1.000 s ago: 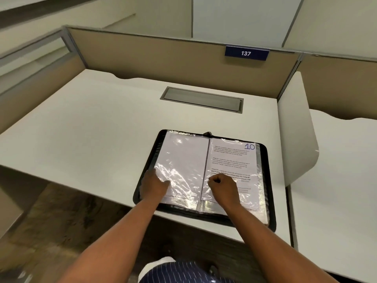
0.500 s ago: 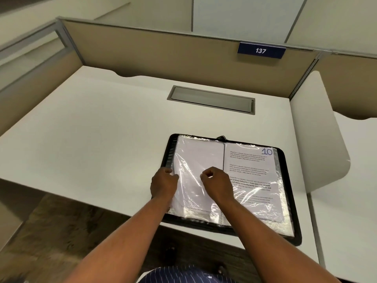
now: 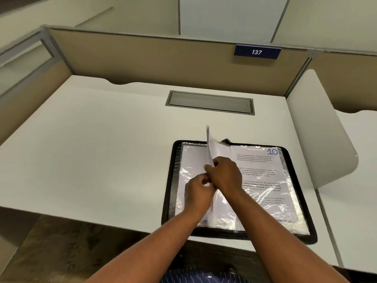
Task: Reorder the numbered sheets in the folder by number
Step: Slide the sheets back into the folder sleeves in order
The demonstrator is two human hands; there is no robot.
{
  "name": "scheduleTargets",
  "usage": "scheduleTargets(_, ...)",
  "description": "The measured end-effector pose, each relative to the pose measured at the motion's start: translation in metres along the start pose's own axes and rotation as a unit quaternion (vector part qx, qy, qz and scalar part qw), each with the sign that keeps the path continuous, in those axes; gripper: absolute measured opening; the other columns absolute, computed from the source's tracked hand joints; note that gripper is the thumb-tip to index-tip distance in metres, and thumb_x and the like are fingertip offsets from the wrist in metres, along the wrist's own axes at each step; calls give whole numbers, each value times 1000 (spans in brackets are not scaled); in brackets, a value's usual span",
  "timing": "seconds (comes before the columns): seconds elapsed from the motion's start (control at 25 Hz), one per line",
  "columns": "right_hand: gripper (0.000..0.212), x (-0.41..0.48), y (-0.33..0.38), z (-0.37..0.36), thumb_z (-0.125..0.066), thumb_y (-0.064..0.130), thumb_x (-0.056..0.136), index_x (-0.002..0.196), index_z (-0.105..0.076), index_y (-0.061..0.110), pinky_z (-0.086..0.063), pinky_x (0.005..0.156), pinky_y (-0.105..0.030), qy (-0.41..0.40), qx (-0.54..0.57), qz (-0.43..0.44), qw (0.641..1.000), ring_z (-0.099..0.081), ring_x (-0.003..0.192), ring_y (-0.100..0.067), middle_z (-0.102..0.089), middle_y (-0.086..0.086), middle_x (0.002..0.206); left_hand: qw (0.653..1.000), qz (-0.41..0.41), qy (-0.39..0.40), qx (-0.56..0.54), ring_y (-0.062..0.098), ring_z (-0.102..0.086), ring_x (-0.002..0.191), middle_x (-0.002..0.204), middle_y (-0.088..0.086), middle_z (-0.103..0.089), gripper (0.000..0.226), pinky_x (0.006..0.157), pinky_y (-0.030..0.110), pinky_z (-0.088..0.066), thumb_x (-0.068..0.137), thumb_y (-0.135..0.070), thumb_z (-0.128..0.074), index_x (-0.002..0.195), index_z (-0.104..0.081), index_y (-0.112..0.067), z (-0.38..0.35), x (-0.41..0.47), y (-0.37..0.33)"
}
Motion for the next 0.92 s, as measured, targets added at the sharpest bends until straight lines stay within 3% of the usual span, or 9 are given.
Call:
scheduleTargets(0.08,13,1,-7,25,-65,30,82,72,-66,23,-56,66,-35,-33,0,-11,999,-64,67,-15,-66,9,68,998,-44,42,-2,-5,-66,100,103,-22,-72,22,90,15,-51,90,-37,-73,110,-74,-28,-7,-4,-9)
scheduleTargets(0.2,8,8,-36,68,-65,25,86,82,-70,23,-54,65,-32,-74,2,-29,997,-65,70,-16,-69,9,78,994,-65,68,49,-9,-56,115,123,-26,-63,37,95,14,-43,91,-51,-68,123,-67,-32,-10,5,2)
scheduleTargets(0.36,17,11,-105,130,-65,23,89,104,-72,20,-44,69,-32,-135,-14,-59,989,-61,81,-24,-70,-1,92,968,1,45,245,15,-38,145,161,-3,-36,63,115,34,-35,90,-48,-67,146,-48,-25,2,36,53)
scheduleTargets(0.44,31,15,-149,151,-62,18,90,120,-69,20,-42,73,-32,-153,-22,-88,984,-64,91,-29,-73,-5,105,949,28,30,313,22,-32,148,161,7,-34,75,117,42,-34,86,-48,-68,150,-42,-20,6,47,73)
scheduleTargets(0.56,44,24,-207,158,-51,15,93,135,-61,25,-49,83,-37,-147,-46,-122,981,-66,106,-34,-72,-8,119,923,39,-9,382,27,-43,139,149,8,-45,77,108,46,-43,81,-52,-68,146,-43,-19,3,50,83)
scheduleTargets(0.64,43,25,-224,146,-49,19,95,137,-60,25,-51,92,-42,-124,-75,-82,986,-63,115,-34,-68,-8,128,914,52,-34,401,28,-51,129,138,7,-53,71,99,48,-49,77,-52,-69,136,-48,-19,2,51,81)
scheduleTargets(0.76,59,19,-232,105,-43,44,100,154,-43,21,-39,114,-46,-37,-145,68,986,-43,144,-29,-43,-7,159,916,97,-72,383,32,-57,117,126,6,-60,63,93,51,-51,72,-47,-73,124,-53,-19,-1,52,76)
scheduleTargets(0.84,78,16,-243,70,-22,66,99,164,-10,23,-9,127,-49,55,-225,104,967,-6,158,-21,-2,-1,171,919,120,-110,359,35,-59,115,122,6,-64,64,94,53,-50,72,-43,-76,127,-53,-19,1,53,69)
scheduleTargets(0.92,84,13,-259,47,-4,75,95,161,12,27,11,126,-49,102,-258,100,956,20,155,-16,23,4,167,919,152,-142,334,37,-60,115,123,9,-66,61,98,51,-47,78,-40,-74,131,-55,-16,6,56,67)
Point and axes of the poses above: each hand's wrist, its own x-axis towards the middle knuckle, its own z-axis out of the back of the hand, y = z × x, the point moved 6 cm from there along x, towards the middle knuckle
